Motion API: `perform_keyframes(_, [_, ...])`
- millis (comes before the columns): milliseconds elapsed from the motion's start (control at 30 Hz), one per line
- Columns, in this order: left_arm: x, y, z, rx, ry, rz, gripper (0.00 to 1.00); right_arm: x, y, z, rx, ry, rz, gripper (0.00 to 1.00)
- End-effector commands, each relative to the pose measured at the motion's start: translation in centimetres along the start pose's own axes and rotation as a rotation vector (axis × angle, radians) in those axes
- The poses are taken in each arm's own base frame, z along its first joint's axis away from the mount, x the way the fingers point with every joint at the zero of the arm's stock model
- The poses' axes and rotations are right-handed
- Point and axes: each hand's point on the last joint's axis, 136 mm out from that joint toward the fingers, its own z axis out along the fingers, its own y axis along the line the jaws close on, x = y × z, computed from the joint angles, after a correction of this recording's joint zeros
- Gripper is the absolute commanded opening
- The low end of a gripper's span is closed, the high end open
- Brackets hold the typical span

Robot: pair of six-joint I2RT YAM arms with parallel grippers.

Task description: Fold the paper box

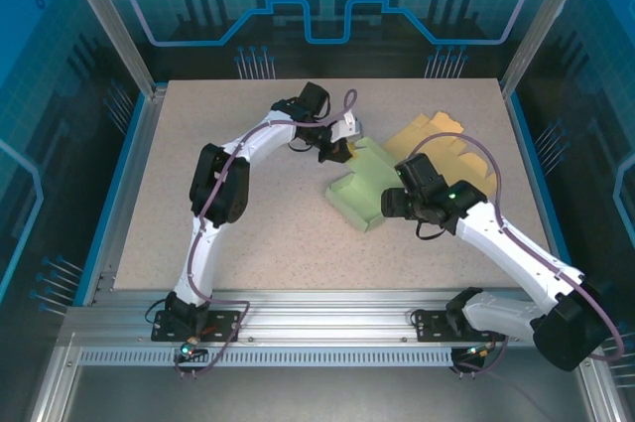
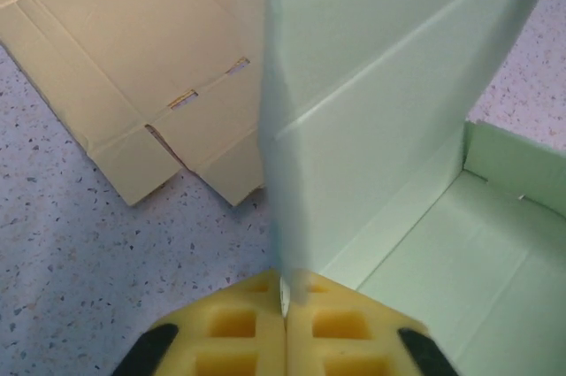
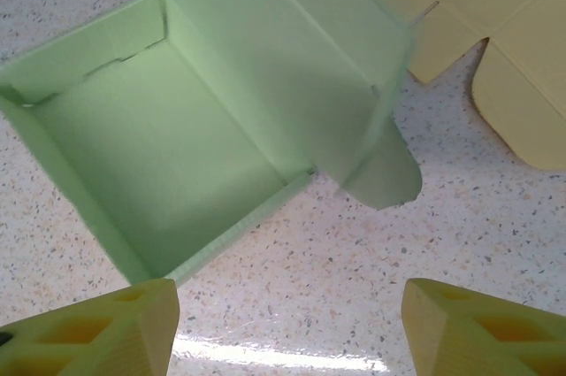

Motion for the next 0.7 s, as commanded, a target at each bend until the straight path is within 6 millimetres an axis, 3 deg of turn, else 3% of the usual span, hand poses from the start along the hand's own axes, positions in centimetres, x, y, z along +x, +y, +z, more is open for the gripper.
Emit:
perform_keyframes(0, [-0.6,-1.0,-1.2,-0.007,-0.005,0.021,0.00,-2.0,-0.3,-0.5,-0.004,-0.057,0.003,0.69])
perform_keyframes(133, [-0.4,-1.6,-2.4,-0.042,-0.020,0.013,0.00,-3.4,-0.7,-0.6,-0.030,-0.082,0.004,0.68])
perform_keyframes(400, [0.0,-3.4,-6.5,-0.152,-0.093,-0.033,0.00,-5.9,0.4,-0.8,-0.120,-0.158,-0.100,0.67])
perform_keyframes(667, [1.2,-4.9,-9.1,-0.236,-0.089,-0.121,0.00,-7.0,3.2,-1.1,-0.254,-0.225,-0.221,0.65])
